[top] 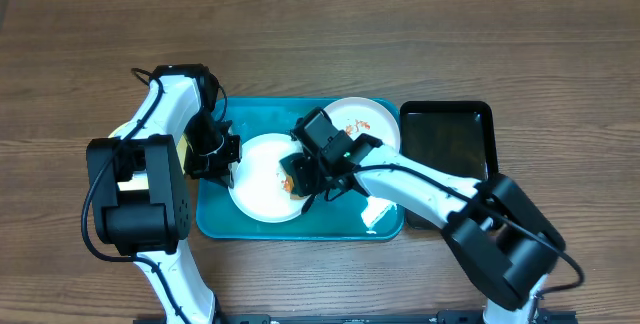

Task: Clean dirty plates on tray and stack at the side
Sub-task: 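Carry the sponge with the right gripper onto the tilted white plate, then scrub the white plate surface with the sponge in the right gripper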

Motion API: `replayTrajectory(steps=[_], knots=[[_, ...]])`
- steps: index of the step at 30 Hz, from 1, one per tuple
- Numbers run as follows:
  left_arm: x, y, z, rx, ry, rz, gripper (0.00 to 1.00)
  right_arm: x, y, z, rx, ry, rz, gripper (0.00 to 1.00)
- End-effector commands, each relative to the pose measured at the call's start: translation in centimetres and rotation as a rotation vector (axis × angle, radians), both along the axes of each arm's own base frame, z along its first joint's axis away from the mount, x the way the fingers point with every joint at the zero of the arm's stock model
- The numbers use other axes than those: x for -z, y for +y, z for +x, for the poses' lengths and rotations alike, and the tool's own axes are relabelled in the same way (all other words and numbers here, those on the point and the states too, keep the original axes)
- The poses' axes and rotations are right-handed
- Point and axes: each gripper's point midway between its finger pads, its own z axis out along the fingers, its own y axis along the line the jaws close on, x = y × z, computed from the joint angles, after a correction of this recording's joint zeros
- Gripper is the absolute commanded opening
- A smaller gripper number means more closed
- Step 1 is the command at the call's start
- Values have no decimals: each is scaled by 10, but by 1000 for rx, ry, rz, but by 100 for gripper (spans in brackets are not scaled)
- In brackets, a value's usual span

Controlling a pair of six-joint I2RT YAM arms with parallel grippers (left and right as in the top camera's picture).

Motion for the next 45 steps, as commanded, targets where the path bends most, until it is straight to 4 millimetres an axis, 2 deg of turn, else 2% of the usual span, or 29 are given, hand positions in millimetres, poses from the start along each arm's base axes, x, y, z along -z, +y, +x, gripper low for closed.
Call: replayTrajectory(steps=[1,4,8,11,14,18,20,22,23,24,26,27,29,31,33,35,37,42,44,45], knots=[[-4,-3,0,2,-10,11,4,17,-10,16,138,-9,-61,4],[-4,-6,0,13,-11,11,4,18,-7,20,158,-16,-46,4],[-3,-12,1,36,-21,11,4,10,11,19,122,-2,41,4],[-2,-18,2,57,-28,11,4,1,29,8,50,41,134,4],[-2,-20,2,63,-28,12,4,1,34,-10,-8,104,151,4],[-2,-17,2,66,-28,21,4,13,19,-34,-26,182,62,4],[-2,-17,2,65,-26,22,4,24,-5,-39,-23,184,-54,4],[-2,-17,1,66,-24,22,4,34,-34,-28,37,141,-185,4],[-3,-17,0,65,-21,22,4,35,-41,-23,54,126,-217,4],[-3,-17,0,66,-21,22,4,38,-60,-13,94,91,-288,4],[-3,-17,0,66,-17,22,4,39,-77,1,141,54,-339,4],[-3,-17,0,66,-17,22,4,39,-79,6,155,51,-332,4],[-3,-17,0,66,-18,22,4,34,-72,15,152,63,-261,4],[-3,-17,0,66,-18,22,4,15,-31,16,25,92,-44,4],[-3,-17,0,66,-18,22,4,5,-13,11,-19,107,38,4],[-3,-17,0,66,-18,22,4,-3,7,-3,-78,135,106,4],[-3,-17,0,66,-18,22,4,-6,21,-26,-163,163,135,4],[-3,-17,0,66,-18,22,4,-1,33,-73,-324,184,88,4],[-3,-17,0,66,-18,22,4,6,28,-80,-328,168,15,4],[-3,-17,0,66,-18,22,4,13,20,-77,-314,136,-51,4]])
